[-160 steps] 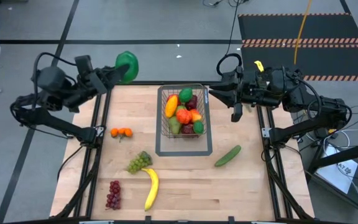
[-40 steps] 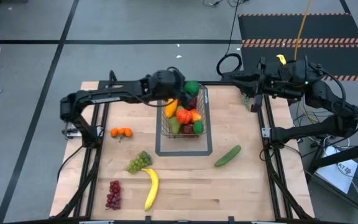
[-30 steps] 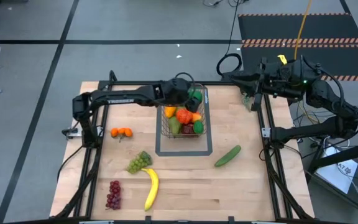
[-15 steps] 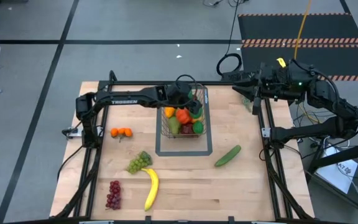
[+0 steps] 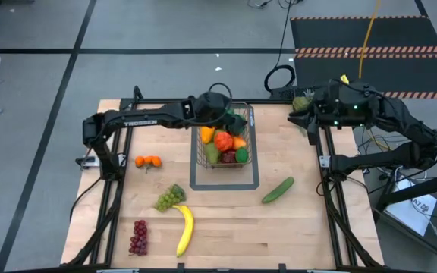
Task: Build produce basket
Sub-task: Put the green cucumber into the gold wire basket
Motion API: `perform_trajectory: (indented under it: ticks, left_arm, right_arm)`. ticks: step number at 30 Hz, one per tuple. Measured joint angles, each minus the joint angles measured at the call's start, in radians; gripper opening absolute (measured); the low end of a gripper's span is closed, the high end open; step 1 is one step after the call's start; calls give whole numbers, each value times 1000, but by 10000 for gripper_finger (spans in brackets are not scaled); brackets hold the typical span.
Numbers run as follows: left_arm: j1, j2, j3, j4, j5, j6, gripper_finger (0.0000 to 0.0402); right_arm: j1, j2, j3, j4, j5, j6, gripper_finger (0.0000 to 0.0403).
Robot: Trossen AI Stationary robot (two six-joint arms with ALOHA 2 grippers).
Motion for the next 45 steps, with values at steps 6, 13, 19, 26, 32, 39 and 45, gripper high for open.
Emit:
perform_trajectory:
  ticks: [6, 13, 19, 26, 32, 39, 45]
  left_arm:
    - [29, -69, 0, -71, -2, 40, 381]
    - [60, -133, 0, -161, -8, 73, 381]
    - [79, -195, 0, -221, -4, 81, 381]
    - [90, -241, 1, -231, -8, 95, 381]
    - [95, -255, 0, -246, -9, 99, 381]
    - [87, -265, 0, -254, -10, 92, 381]
    - [69, -279, 1, -255, -11, 96, 381]
  right_arm:
    - [0, 3, 0, -85, 2, 2, 75]
    - [0, -8, -63, -85, -34, -19, 75]
    - [1, -9, -150, -86, -120, -27, 75]
    - [2, -9, -249, -87, -187, -47, 75]
    - [2, -9, -319, -86, -218, -94, 100]
    - [2, -9, -386, -85, -235, -197, 157]
    - [2, -9, -417, -85, -237, -383, 186]
